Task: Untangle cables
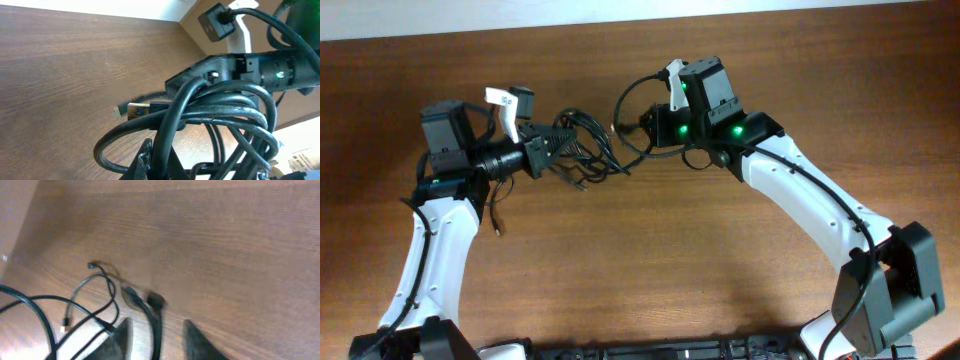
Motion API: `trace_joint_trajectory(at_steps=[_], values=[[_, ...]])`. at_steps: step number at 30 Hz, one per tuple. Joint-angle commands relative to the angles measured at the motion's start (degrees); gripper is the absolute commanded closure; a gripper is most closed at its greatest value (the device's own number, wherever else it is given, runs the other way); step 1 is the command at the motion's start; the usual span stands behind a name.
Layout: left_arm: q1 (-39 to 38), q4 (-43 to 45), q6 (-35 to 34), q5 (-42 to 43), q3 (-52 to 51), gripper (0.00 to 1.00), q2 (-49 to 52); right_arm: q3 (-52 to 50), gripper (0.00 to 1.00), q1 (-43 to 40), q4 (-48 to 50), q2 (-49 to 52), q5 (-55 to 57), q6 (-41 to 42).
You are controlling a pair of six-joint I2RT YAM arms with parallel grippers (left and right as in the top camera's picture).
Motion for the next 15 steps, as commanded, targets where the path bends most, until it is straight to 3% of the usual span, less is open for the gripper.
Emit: trace_joint_trajectory(at_steps=[1, 4, 5, 7, 8, 10, 13, 15], values=[[0.3, 0.1, -5.7, -8.9, 0.6, 1.00, 0.2, 0.8, 0.51, -2.8, -0.3, -3.2, -5.1, -0.4], [0.3, 0.1, -10.2, -15.2, 0.6, 1.00, 0.2, 0.8, 0.51, -1.4, -1.1, -5.7, -20.3, -14.6], [0.3, -0.1, -10.2, -15.2, 0.6, 1.00, 0.2, 0.8, 0.52, 0.9, -2.9, -5.7, -20.5, -21.1], [0.3, -1.4, -10.2, -15.2, 0.6, 1.00, 0.2, 0.8, 0.52, 5.0, -1.9, -5.6, -18.3, -26.1], [0.3, -3.3, -10.2, -15.0, 0.6, 1.00, 0.2, 0.8, 0.52, 7.6, -0.3, -5.4, -8.5, -26.1], [-0.9, -6.4, -10.2, -15.0, 0.6, 1.00, 0.2, 0.8, 0.63, 10.1, 2.6, -4.7, 0.7, -26.1], [-3.2, -6.4, -10.2, -15.0, 0.6, 1.00, 0.2, 0.8, 0.73, 10.6, 3.2, -4.6, 2.1, -26.1], [-4.6, -6.1, -10.2, -15.0, 0.6, 1.00, 0.2, 0.8, 0.86, 10.6, 3.1, -4.4, 2.1, -26.1]])
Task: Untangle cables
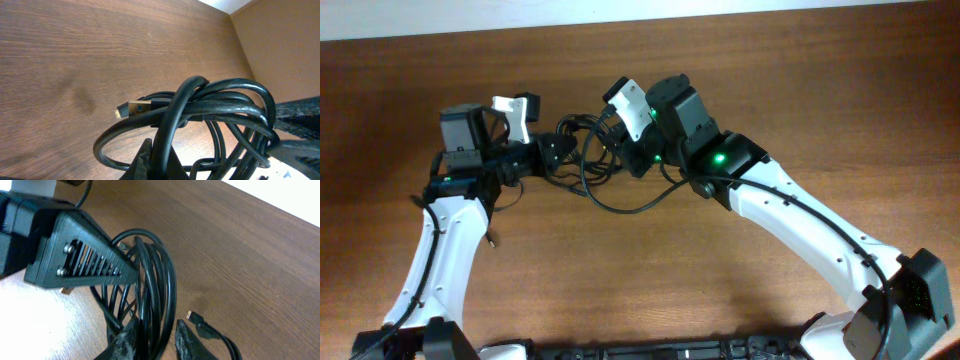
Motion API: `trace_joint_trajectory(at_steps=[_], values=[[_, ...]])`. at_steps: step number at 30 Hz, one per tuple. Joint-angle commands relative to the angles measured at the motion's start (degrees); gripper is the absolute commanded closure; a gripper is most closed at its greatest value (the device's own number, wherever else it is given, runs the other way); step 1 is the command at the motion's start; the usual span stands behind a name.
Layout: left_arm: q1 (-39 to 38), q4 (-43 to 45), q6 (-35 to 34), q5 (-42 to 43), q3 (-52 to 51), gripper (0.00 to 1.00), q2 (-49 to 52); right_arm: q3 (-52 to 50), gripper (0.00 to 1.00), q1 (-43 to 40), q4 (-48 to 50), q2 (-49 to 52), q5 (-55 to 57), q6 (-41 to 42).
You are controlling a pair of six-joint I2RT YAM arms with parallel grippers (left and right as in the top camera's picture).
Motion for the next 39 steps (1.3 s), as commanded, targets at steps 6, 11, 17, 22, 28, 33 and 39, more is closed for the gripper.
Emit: trace_joint_trajectory(at_steps=[6, 11, 17, 22, 28, 33, 39], values=[[-0.9, 1.9, -1.4, -6.3, 0.6, 1.00, 0.0, 0.7, 0.96, -2.7, -4.6, 0.9, 6.2, 8.2], [-0.9, 2.1, -6.4, -15.0, 0.6, 1.00, 0.0, 0.7, 0.96, -16.7, -0.9, -1.3, -50.1, 8.2], [-1.0, 1.9, -6.4, -14.5, 0.6, 1.00, 0.0, 0.7, 0.96, -18.3, -1.3, 0.2, -36.1, 8.3], [-0.9, 1.7, -6.4, -14.5, 0.6, 1.00, 0.0, 0.7, 0.50, -18.3, -2.0, 0.2, -31.7, 8.3], [-1.0, 1.7, -6.4, -13.1, 0.6, 1.00, 0.0, 0.7, 0.49, -9.7, -1.7, 0.3, -8.9, -1.9], [-1.0, 0.1, -6.4, -12.8, 0.6, 1.00, 0.0, 0.7, 0.66, -2.5, 6.7, 6.9, 18.2, -12.0], [-1.0, 0.0, -6.4, -13.0, 0.6, 1.00, 0.0, 0.9, 0.96, -3.6, 12.2, 9.2, 19.8, -6.1]])
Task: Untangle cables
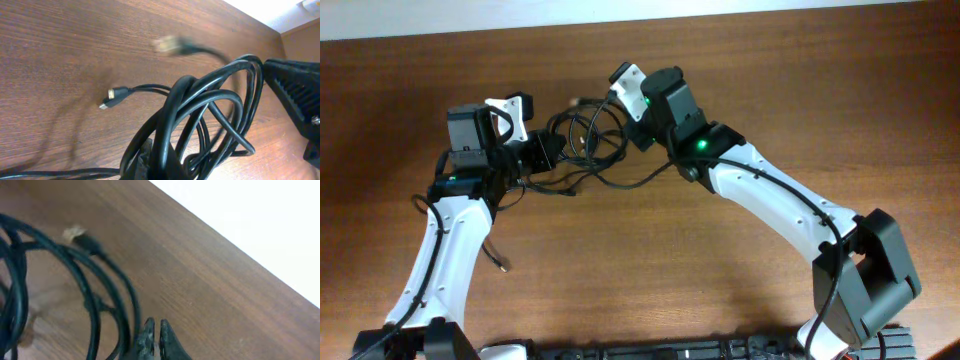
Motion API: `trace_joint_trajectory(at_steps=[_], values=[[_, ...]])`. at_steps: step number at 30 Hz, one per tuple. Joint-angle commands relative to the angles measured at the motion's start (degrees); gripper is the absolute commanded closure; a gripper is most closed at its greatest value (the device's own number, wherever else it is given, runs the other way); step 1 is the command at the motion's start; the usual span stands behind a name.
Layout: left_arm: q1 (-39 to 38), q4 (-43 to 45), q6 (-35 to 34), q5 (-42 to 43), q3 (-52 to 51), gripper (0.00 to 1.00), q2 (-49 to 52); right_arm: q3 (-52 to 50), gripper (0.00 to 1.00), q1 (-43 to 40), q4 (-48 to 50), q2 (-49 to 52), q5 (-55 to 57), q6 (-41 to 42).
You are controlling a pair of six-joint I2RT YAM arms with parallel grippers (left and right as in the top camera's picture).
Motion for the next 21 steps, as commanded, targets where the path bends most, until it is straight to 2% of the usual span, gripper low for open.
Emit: trace_joint_trajectory(at_steps=[1, 3, 4, 5, 6, 7, 8, 9, 11, 13, 14, 15, 18, 20, 21], values=[[0.3, 0.3, -0.3, 0.9, 0.6, 1.00, 0.0, 0.7, 0.96, -2.0, 0.4, 0.0, 4.2, 9.0], [0.3, 0.3, -0.3, 0.9, 0.6, 1.00, 0.0, 0.7, 0.96, -5.2, -3.1, 0.1, -0.6, 17.0], [0.3, 0.5, -0.3, 0.9, 0.6, 1.00, 0.0, 0.7, 0.88, -5.9, -5.5, 0.2, -9.6, 17.1], [0.3, 0.7, -0.3, 1.2, 0.6, 1.00, 0.0, 0.7, 0.85, -6.0, -6.8, 0.3, -14.0, 17.5], [0.3, 1.5, -0.3, 3.2, 0.6, 1.00, 0.0, 0.7, 0.82, -6.0, -6.9, 0.4, -16.3, 19.8], [0.3, 5.3, -0.3, 9.7, 0.6, 1.00, 0.0, 0.7, 0.81, -5.9, -6.6, 0.8, -22.6, 24.6], [0.3, 9.5, -0.3, 14.5, 0.6, 1.00, 0.0, 0.7, 0.81, -5.8, -5.8, 1.1, -28.9, 24.9], [0.3, 10.8, -1.7, 14.8, 0.6, 1.00, 0.0, 0.7, 0.80, -5.8, -5.0, 1.3, -34.3, 24.9], [0.3, 12.0, -6.4, 14.8, 0.6, 1.00, 0.0, 0.7, 0.80, -4.7, -5.7, 1.7, -35.5, 24.9], [1.1, 18.4, -16.3, 14.6, 0.6, 1.00, 0.0, 0.7, 0.80, -2.5, -8.6, 3.4, -35.6, 24.9], [3.2, 22.6, -23.8, 14.5, 0.6, 1.00, 0.0, 0.7, 0.81, -1.6, -12.2, 4.2, -35.6, 24.8], [5.1, 23.5, -27.4, 13.5, 0.6, 1.00, 0.0, 0.7, 0.83, -1.4, -14.6, 4.2, -34.8, 24.5], [12.9, 22.0, -31.6, 12.4, 0.6, 1.00, 0.0, 0.7, 0.87, -5.4, -22.1, 4.2, -27.3, 24.2], [14.1, 12.9, -30.9, 12.4, 0.6, 1.00, 0.1, 0.7, 0.69, -10.9, -23.7, 4.0, -28.0, 24.2], [11.9, 7.6, -26.2, 11.2, 0.5, 1.00, 0.2, 0.7, 0.62, -12.9, -22.9, 3.6, -32.9, 24.2]])
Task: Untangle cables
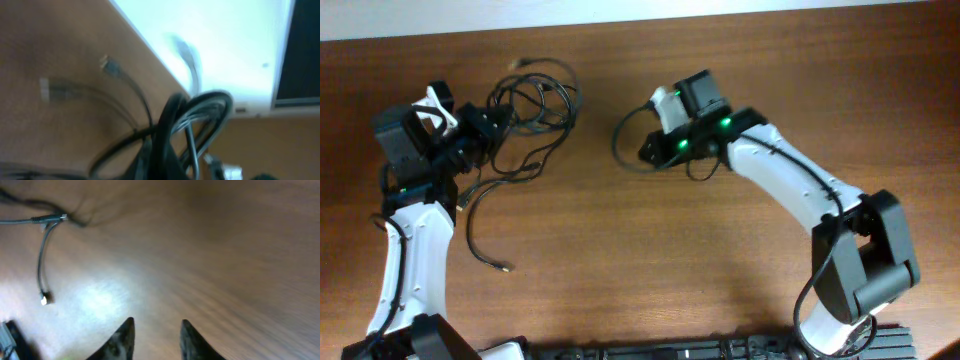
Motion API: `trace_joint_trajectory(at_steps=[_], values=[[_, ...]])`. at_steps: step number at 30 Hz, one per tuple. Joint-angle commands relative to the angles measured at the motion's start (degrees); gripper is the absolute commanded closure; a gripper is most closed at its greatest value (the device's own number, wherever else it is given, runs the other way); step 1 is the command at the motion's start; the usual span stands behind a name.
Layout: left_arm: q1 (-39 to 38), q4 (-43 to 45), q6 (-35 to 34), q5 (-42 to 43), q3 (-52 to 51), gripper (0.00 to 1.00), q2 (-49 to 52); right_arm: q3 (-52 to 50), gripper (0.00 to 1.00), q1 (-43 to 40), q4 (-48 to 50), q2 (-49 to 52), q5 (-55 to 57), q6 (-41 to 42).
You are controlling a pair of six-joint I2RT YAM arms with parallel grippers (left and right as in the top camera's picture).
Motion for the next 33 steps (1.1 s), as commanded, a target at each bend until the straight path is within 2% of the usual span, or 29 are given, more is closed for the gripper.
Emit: trace_joint_trajectory(at_steps=[1, 3, 4, 7, 8, 9, 10, 14, 16, 19, 23, 26, 33], values=[[-5.2, -10.5, 7.0, -3.7, 0.4, 0.89, 0.1, 0.0, 0.59, -4.0, 1.8, 0.0, -9.2, -0.6], [-11.2, -15.7, 11.0, -13.9, 0.4, 0.09, 0.1, 0.0, 0.57, -4.1, 2.8, 0.0, -13.1, -0.6], [-14.5, -17.5, 11.1, -19.4, 0.4, 0.01, 0.1, 0.0, 0.55, -4.2, 2.8, 0.0, -13.0, -0.6], [-16.4, -17.5, 11.1, -23.2, 0.5, 0.01, 0.1, 0.0, 0.45, -4.2, 2.7, 0.0, -12.2, -0.6], [-16.4, -17.5, 11.1, -24.3, 0.5, 0.01, 0.1, 0.0, 0.34, -4.2, 2.8, 0.0, -12.2, -0.6], [-16.4, -17.5, 11.1, -24.2, 0.5, 0.01, 0.1, 0.0, 0.05, -4.2, 2.8, 0.0, -12.2, -0.6], [-16.4, -17.5, 11.1, -24.2, 0.5, 0.01, 0.1, 0.0, 0.02, -4.2, 2.7, 0.0, -12.2, -0.6], [-16.4, -17.4, 11.0, -24.2, 0.5, 0.01, 0.1, 0.0, 0.02, -4.2, 2.8, 0.0, -12.2, -0.6], [-16.6, -17.5, 7.4, -24.0, 0.5, 0.01, 0.2, 0.0, 0.02, -4.2, 2.8, 0.0, -12.0, -0.6], [-19.3, -20.9, 7.4, -24.2, 0.3, 0.01, 0.3, 0.0, 0.01, -4.2, 2.8, 0.0, -12.0, -0.6], [-23.7, -20.9, 7.4, -25.2, 0.0, 0.01, 0.3, 0.0, 0.02, -4.2, 2.8, 0.0, -12.0, -0.6], [-25.8, -20.9, 7.4, -29.7, 0.0, 0.01, 0.3, 0.0, 0.02, -4.2, 2.8, 0.0, -12.0, -0.6], [-25.9, -25.6, 7.5, -33.6, 0.0, 0.01, 0.3, 0.0, 0.02, -4.2, 2.8, 0.0, -12.0, -0.6]])
